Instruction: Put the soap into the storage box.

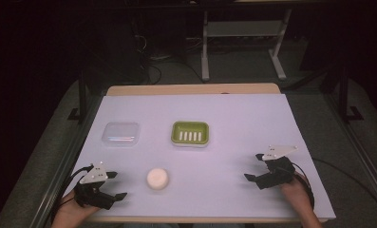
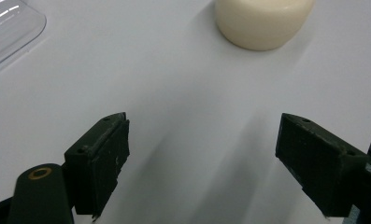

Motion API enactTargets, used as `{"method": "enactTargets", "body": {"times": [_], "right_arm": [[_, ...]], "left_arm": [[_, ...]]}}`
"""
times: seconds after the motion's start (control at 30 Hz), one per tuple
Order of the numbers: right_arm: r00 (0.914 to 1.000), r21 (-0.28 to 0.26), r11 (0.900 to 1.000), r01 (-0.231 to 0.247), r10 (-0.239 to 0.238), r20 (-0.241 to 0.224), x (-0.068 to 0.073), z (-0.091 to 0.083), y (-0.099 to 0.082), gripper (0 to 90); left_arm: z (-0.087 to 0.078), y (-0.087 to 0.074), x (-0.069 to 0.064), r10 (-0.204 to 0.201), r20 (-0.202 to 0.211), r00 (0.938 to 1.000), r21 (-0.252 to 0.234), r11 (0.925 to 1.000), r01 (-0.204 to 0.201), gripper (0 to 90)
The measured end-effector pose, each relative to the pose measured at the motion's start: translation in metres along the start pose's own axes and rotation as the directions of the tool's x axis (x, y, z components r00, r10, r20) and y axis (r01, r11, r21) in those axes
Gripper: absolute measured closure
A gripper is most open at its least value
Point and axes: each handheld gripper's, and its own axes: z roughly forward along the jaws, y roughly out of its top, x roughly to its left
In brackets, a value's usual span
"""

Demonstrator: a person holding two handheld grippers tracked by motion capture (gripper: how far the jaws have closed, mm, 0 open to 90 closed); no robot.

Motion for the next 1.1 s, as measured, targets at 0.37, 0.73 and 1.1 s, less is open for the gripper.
{"method": "enactTargets", "body": {"times": [0.37,0.73,1.1], "right_arm": [[0.999,0.033,0.9987,0.039,-0.038,-0.025,0.001,0.0,-0.001,13.2],[0.9978,0.021,0.9984,0.052,-0.051,-0.042,0.001,0.0,-0.002,13.2],[0.9986,0.023,0.9989,0.04,-0.039,-0.036,0.0,0.002,-0.002,13.2]], "left_arm": [[0.002,0.004,-0.002,0.021,0.0,0.9998,0.007,0.9998,-0.021,17.2],[0.012,0.015,-0.006,0.039,0.027,0.9989,0.008,0.9992,-0.039,17.2],[0.015,0.019,-0.01,0.047,0.045,0.9979,0.003,0.9989,-0.047,17.2]]}}
